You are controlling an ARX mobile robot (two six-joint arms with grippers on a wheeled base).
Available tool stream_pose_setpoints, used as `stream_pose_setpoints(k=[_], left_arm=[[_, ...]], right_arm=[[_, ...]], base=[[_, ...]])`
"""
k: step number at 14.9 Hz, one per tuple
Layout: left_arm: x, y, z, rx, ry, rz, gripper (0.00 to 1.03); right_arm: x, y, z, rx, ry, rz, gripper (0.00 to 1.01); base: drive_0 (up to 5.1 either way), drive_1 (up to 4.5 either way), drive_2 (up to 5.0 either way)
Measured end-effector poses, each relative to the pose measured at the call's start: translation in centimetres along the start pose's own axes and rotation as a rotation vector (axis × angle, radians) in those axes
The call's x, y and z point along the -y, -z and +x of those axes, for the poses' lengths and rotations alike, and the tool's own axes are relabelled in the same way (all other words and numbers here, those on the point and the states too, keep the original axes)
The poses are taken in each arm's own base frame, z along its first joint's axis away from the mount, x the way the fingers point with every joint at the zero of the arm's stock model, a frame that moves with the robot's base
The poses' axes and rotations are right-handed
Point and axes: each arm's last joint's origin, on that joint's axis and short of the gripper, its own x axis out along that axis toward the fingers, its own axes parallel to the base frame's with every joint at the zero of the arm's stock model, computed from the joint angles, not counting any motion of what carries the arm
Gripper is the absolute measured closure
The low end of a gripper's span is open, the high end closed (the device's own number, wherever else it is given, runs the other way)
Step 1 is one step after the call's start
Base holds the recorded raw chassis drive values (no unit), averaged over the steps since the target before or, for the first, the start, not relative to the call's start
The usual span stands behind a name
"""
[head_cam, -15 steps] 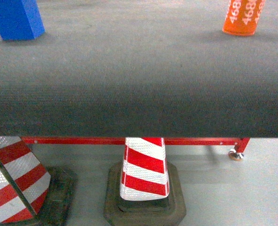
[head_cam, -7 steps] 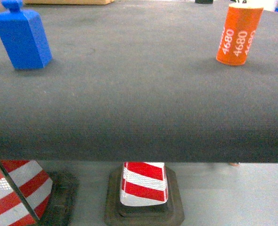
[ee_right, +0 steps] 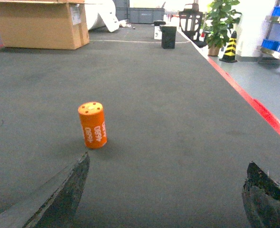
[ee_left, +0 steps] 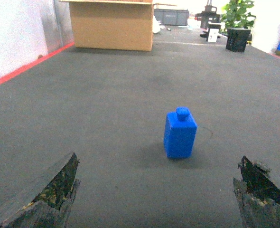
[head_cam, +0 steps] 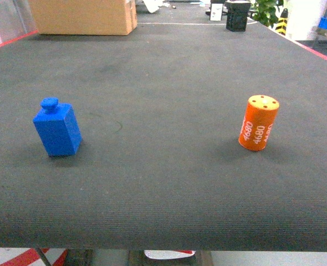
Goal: Sort blue parts and orange caps into right shelf containers
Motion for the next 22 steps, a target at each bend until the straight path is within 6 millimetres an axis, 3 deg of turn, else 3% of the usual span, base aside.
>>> stream_pose_setpoints(k=[22], left_arm=[[0.00, 0.00, 0.00, 0.000, 0.000, 0.000, 0.05]], right_arm=[[0.00, -0.01, 0.00, 0.001, 0.000, -0.001, 0.03]], base=[[0.0, 0.00, 0.0]])
